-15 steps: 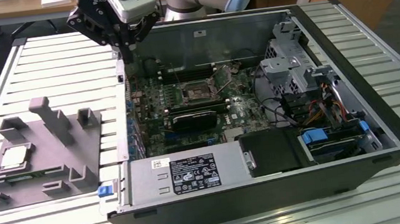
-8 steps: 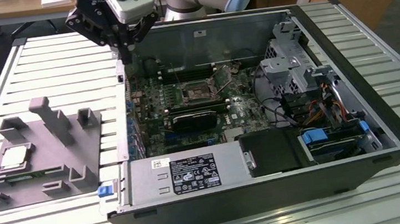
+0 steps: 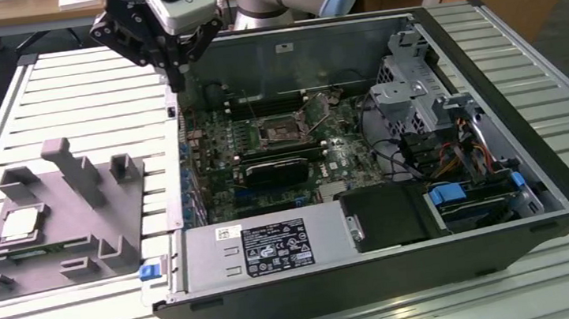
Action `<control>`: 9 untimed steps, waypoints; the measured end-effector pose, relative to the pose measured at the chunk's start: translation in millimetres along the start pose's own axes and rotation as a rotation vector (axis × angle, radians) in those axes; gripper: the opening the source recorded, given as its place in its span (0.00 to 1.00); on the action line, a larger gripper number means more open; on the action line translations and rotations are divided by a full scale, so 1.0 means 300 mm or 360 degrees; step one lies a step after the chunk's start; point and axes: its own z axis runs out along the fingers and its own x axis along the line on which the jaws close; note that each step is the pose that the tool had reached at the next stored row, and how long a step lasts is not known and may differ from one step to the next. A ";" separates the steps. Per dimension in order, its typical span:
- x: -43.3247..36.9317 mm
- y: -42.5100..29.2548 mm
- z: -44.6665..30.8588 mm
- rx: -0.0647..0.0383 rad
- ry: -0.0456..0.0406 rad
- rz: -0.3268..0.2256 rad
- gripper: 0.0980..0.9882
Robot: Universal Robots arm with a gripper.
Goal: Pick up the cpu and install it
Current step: 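Reach for the cpu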
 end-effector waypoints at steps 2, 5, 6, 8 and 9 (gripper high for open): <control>0.002 0.000 0.000 0.0000 0.0001 0.0000 0.01; 0.006 -0.001 0.001 0.0000 0.0002 0.0000 0.01; 0.007 -0.001 0.001 0.0000 0.0002 0.0000 0.01; 0.010 -0.001 0.002 0.0000 0.0003 0.0000 0.01; 0.011 -0.001 0.002 0.0000 0.0003 0.0000 0.01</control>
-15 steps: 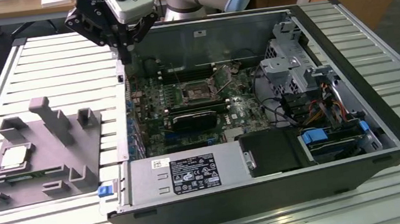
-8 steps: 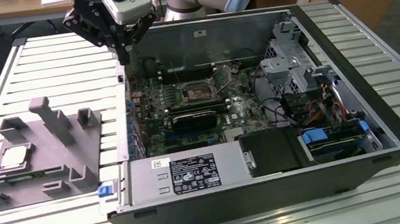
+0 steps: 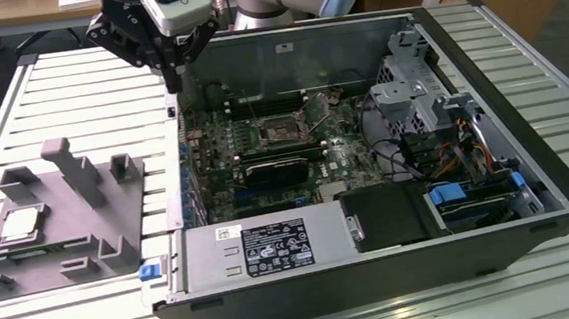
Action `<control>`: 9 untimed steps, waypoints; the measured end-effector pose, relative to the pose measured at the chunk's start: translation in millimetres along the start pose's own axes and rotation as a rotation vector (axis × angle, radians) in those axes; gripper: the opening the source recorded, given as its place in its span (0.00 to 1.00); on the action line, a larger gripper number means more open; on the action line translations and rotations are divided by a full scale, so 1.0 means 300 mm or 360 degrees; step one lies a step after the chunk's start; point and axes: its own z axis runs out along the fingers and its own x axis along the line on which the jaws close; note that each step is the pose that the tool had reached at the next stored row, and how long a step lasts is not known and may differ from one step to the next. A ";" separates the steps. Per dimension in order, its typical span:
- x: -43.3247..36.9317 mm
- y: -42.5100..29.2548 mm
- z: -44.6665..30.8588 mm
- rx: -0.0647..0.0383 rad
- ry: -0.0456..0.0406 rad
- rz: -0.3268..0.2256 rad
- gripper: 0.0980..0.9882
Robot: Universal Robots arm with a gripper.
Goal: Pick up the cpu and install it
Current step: 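Reach for the cpu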
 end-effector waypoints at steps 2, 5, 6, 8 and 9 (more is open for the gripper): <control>0.002 0.000 0.000 0.0000 0.0001 0.0000 0.01; 0.006 -0.001 0.001 0.0000 0.0002 0.0000 0.01; 0.007 -0.001 0.001 0.0000 0.0002 0.0000 0.01; 0.010 -0.001 0.002 0.0000 0.0003 0.0000 0.01; 0.011 -0.001 0.002 0.0000 0.0003 0.0000 0.01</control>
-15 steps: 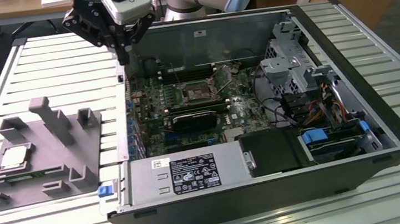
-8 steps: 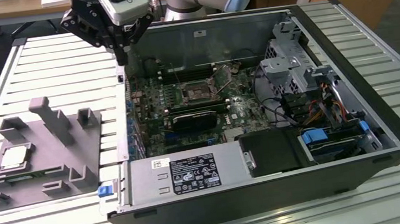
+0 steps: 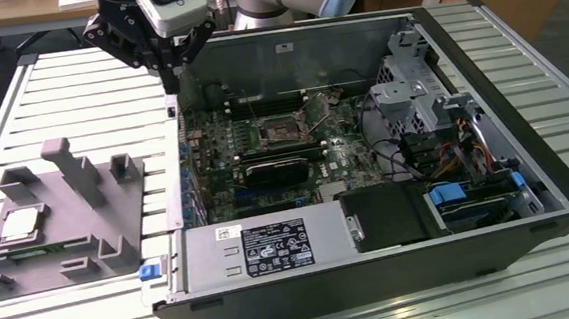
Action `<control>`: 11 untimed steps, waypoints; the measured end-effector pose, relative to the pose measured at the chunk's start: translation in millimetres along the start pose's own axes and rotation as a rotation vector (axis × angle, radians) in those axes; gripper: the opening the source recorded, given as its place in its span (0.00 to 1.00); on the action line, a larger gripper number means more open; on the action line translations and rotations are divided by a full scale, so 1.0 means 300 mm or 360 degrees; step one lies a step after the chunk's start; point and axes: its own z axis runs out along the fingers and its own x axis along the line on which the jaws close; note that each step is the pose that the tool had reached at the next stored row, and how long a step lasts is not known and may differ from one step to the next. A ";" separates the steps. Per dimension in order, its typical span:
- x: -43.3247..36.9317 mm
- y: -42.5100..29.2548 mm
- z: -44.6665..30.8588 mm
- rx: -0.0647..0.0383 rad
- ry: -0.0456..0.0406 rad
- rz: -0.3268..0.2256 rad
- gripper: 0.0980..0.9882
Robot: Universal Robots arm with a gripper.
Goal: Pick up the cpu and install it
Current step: 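Reach for the cpu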
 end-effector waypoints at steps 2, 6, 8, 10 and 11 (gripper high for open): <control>0.002 0.000 0.000 0.0000 0.0001 0.0000 0.01; 0.007 -0.001 0.001 0.0000 0.0002 0.0000 0.01; 0.010 -0.001 0.002 0.0000 0.0002 0.0000 0.01; 0.012 -0.001 0.002 0.0000 0.0003 0.0000 0.01; 0.013 -0.001 0.003 0.0000 0.0003 0.0000 0.01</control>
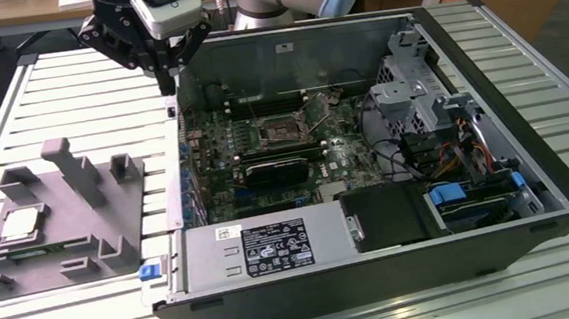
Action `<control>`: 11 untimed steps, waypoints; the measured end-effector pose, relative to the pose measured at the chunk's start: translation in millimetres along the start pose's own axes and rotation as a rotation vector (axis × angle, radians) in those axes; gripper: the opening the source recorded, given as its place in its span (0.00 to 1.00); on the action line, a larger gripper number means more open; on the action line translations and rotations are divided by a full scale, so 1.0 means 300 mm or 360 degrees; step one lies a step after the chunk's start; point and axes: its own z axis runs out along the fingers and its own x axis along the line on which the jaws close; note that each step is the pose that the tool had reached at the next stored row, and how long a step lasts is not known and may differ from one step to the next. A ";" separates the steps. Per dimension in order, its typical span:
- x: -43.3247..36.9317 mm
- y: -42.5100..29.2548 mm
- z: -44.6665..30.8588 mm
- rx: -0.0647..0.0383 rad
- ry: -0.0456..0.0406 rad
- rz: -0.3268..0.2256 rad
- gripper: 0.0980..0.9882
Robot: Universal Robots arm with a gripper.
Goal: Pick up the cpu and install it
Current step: 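Reach for the cpu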
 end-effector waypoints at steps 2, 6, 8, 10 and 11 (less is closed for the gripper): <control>0.002 0.000 0.000 0.0000 0.0001 0.0000 0.01; 0.007 -0.001 0.001 0.0000 0.0002 0.0000 0.01; 0.010 -0.001 0.002 0.0000 0.0003 0.0000 0.01; 0.012 -0.001 0.002 0.0000 0.0003 0.0000 0.01; 0.013 -0.001 0.003 0.0000 0.0004 0.0000 0.01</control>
